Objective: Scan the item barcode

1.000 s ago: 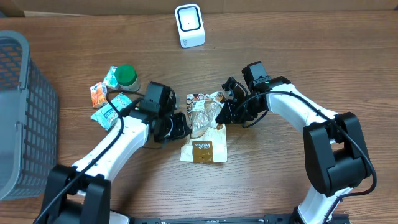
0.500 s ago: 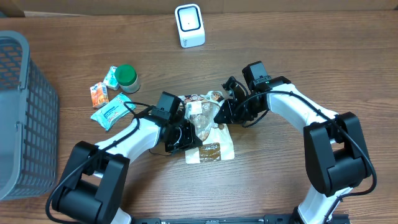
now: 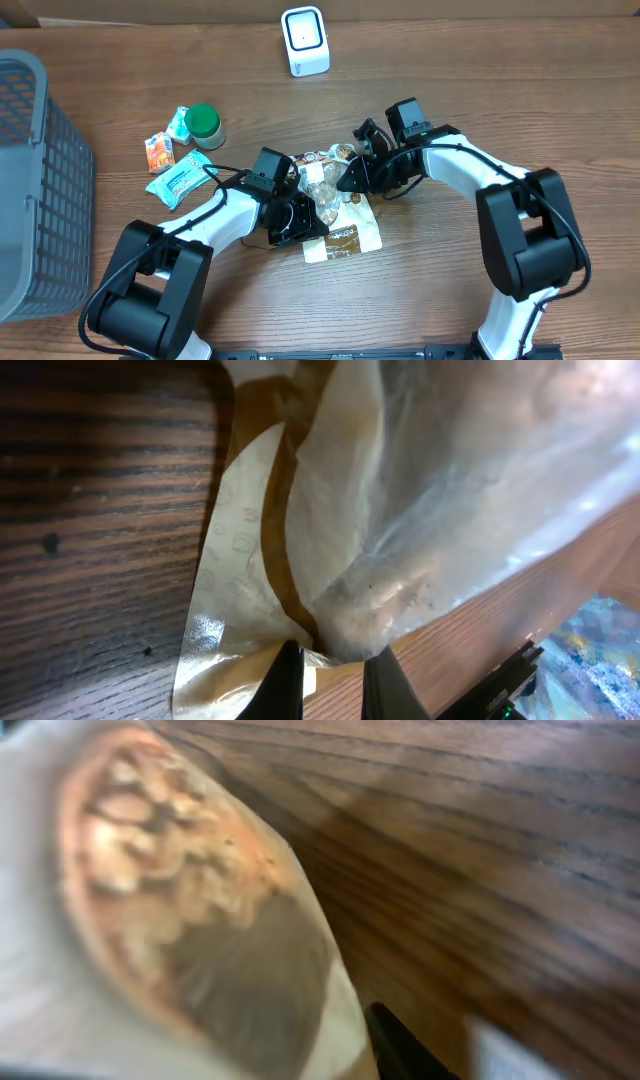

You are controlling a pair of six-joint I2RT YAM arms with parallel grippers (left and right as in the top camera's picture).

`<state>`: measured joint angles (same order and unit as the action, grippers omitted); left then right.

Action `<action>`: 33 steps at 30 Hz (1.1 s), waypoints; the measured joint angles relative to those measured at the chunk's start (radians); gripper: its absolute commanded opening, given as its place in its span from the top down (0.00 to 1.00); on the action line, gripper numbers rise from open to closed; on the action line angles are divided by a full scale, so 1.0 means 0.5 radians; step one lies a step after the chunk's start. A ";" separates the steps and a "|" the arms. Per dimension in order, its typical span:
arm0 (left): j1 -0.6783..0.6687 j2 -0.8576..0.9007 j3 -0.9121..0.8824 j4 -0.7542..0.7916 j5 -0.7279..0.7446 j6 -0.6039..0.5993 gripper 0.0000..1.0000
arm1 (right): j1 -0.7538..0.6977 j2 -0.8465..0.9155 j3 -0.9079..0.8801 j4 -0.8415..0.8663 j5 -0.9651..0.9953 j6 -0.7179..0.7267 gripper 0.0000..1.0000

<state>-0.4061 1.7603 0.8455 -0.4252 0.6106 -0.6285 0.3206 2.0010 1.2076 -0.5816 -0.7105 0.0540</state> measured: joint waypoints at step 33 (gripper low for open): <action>0.323 -0.015 0.314 -0.784 -0.166 0.363 0.96 | -0.194 0.146 -0.004 -0.336 -0.564 -0.361 0.96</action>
<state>-0.2443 1.7527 1.0027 -0.8169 0.5274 -0.4469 0.2237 2.0739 1.2057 -0.7494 -0.9924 -0.1265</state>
